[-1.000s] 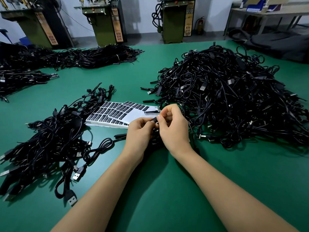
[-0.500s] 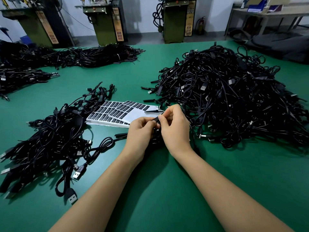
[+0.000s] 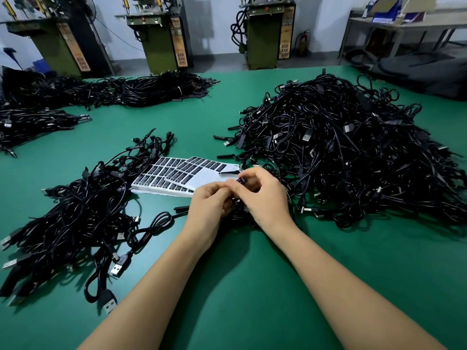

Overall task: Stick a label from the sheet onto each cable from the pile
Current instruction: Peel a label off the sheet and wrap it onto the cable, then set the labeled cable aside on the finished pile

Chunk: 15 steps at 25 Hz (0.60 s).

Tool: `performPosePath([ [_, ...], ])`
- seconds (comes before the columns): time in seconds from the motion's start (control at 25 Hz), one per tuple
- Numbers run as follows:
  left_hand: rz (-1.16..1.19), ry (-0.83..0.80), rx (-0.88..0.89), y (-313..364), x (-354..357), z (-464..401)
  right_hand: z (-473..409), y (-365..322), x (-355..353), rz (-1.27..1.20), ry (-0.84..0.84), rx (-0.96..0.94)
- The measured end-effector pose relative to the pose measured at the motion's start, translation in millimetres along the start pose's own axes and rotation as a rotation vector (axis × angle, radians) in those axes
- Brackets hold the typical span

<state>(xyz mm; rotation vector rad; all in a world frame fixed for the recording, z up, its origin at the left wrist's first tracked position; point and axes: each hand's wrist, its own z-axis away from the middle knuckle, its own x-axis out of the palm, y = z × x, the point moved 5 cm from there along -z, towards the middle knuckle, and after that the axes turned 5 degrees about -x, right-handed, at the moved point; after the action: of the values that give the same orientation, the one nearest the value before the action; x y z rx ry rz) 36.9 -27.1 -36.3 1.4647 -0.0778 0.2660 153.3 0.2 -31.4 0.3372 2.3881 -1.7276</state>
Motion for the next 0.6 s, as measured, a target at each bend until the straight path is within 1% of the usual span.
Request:
performPosePath([
  [0.12,-0.039,0.005,0.025,0.3,-0.7,0.7,-1.9,2.0,-1.4,-0.111,0.0,0.034],
  [0.32,-0.074,0.029,0.032,-0.5,0.6,1.1,-1.3,0.2,-1.8,-0.168,-0.035,0.028],
  [0.6,-0.119,0.053,0.05,-2.2,0.5,0.0,-5.8,4.9,-3.1,-0.374,-0.045,0.15],
])
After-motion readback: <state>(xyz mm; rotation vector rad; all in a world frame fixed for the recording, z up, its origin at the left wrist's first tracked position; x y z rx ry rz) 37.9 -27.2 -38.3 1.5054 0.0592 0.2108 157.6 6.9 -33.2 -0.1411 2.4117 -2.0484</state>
